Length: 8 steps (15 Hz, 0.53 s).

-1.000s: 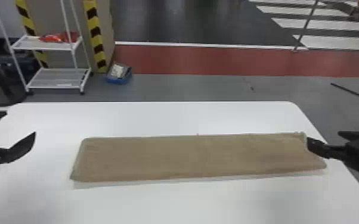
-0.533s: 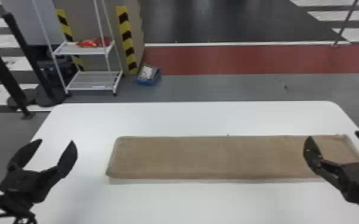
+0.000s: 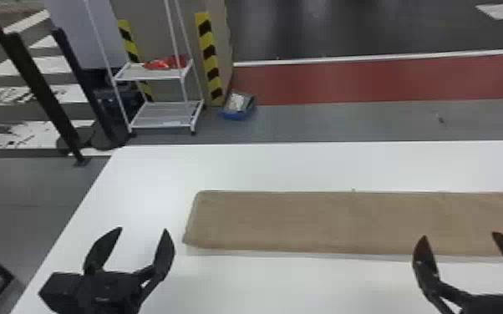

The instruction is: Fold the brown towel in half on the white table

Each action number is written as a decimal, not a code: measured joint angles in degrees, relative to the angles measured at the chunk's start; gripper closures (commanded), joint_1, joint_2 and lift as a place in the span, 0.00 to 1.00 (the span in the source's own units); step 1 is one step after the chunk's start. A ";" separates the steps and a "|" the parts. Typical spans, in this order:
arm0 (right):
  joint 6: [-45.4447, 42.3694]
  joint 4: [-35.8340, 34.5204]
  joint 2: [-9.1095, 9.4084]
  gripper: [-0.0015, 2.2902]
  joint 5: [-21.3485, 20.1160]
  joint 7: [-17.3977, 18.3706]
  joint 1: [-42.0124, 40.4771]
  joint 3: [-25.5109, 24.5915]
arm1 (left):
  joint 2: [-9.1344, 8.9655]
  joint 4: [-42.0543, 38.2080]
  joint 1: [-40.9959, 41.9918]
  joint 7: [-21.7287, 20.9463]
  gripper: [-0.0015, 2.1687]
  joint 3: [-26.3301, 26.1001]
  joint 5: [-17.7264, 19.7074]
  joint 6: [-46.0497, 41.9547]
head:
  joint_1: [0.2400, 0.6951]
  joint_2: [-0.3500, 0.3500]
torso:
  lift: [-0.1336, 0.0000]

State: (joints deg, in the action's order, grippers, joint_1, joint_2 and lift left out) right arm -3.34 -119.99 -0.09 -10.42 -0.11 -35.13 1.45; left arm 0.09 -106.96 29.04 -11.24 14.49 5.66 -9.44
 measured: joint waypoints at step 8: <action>-0.53 0.15 0.00 0.04 -0.30 0.11 -1.13 3.83 | -0.02 -2.75 4.25 6.36 0.04 -3.46 -1.31 0.24 | 1.00 0.79 | 0.06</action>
State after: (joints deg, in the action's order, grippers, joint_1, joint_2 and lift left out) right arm -3.87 -119.84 -0.09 -10.72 0.00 -36.26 5.28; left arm 0.07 -109.71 33.29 -4.88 11.03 4.34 -9.21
